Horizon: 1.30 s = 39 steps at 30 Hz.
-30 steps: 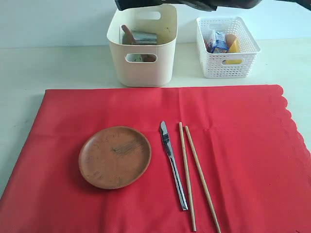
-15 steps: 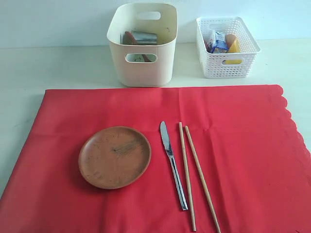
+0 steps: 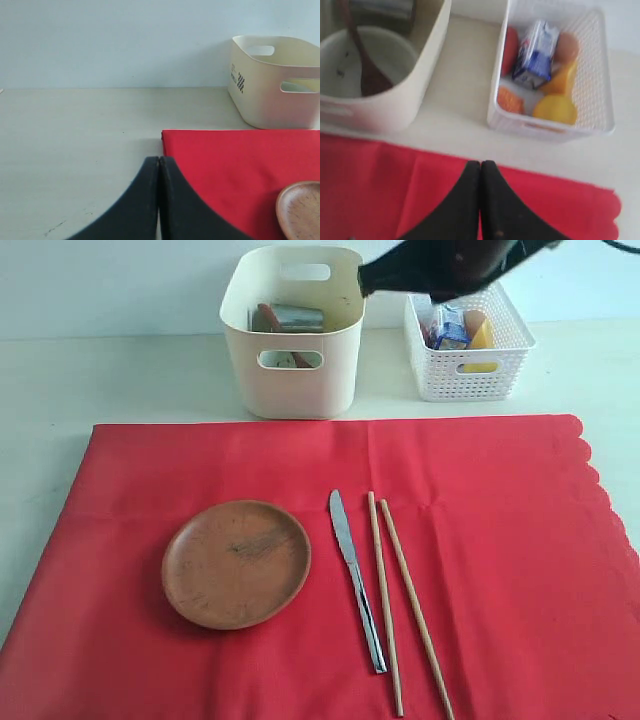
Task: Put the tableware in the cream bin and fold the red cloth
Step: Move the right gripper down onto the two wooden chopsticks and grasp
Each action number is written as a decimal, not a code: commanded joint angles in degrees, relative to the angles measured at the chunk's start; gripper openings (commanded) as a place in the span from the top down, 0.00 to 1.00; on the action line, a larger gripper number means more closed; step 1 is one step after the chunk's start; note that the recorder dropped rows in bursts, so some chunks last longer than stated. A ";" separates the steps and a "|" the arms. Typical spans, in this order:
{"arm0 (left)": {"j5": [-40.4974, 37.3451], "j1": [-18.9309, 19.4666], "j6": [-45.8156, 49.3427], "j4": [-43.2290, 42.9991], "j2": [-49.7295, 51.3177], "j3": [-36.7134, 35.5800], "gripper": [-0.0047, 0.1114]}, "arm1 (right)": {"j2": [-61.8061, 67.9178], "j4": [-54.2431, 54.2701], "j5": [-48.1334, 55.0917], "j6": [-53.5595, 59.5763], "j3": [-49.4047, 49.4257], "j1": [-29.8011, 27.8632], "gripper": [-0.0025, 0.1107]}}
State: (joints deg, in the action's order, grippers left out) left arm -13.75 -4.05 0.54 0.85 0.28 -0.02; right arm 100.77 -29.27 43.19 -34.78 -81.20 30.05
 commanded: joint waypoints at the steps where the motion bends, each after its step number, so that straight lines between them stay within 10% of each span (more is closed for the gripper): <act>1: 0.13 0.11 0.08 -0.06 -0.28 0.02 0.95 | -4.41 10.97 -0.92 5.41 9.66 -0.10 0.98; 16: 0.13 0.11 0.08 -0.06 -0.28 0.02 0.95 | -7.34 38.83 -5.09 24.69 30.58 1.05 0.98; 28: 0.13 0.11 0.08 -0.06 -0.28 0.02 0.95 | -4.11 38.16 -11.94 24.02 31.70 8.61 0.58; 39: 0.13 0.11 0.08 -0.06 -0.28 0.02 0.95 | 2.53 33.86 -18.13 22.06 31.70 8.61 0.47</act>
State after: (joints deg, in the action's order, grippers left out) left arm -13.75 -4.05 0.54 0.85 0.28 -0.02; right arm 102.18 7.85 26.84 -11.13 -49.62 38.57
